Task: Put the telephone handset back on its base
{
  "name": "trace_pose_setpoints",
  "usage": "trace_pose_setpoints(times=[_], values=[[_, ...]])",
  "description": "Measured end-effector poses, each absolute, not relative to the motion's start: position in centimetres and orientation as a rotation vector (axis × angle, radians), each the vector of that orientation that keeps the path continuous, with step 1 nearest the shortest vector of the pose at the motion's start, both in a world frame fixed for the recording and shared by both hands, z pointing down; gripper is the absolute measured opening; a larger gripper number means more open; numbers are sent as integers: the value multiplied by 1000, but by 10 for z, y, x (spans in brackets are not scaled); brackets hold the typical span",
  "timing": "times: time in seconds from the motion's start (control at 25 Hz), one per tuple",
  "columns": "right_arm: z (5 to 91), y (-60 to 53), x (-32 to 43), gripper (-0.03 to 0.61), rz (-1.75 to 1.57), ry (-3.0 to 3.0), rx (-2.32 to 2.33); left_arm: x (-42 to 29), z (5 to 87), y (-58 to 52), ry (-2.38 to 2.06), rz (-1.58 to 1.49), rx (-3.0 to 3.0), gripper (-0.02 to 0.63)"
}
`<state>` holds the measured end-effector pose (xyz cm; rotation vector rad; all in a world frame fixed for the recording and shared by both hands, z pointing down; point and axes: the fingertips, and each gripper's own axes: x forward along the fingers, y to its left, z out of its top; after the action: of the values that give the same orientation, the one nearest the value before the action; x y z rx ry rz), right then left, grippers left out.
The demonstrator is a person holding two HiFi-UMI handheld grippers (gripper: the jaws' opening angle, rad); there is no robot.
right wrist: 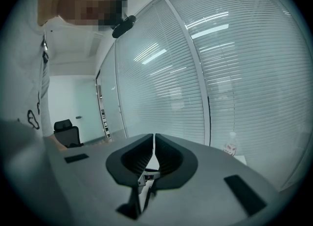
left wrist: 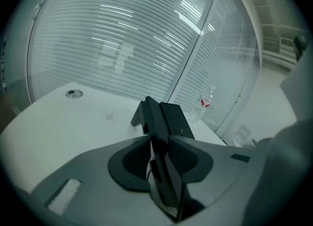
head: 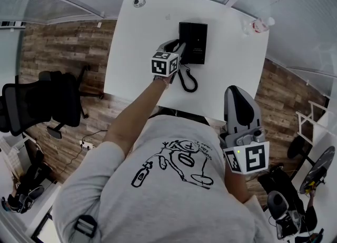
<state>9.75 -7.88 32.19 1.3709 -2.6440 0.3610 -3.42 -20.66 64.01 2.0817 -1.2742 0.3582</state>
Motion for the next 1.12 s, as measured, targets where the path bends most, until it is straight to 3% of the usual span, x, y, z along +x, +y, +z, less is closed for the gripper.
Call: trace_pose_setpoints(times=[0.48,1.12], values=[[323,-74,100,11,363,-2642,1382,-36,633,-205,-1413,595,2190,83],[321,-71,95,11,365,-2645,1375,-42,625,-204,-1278,301,2240,43]])
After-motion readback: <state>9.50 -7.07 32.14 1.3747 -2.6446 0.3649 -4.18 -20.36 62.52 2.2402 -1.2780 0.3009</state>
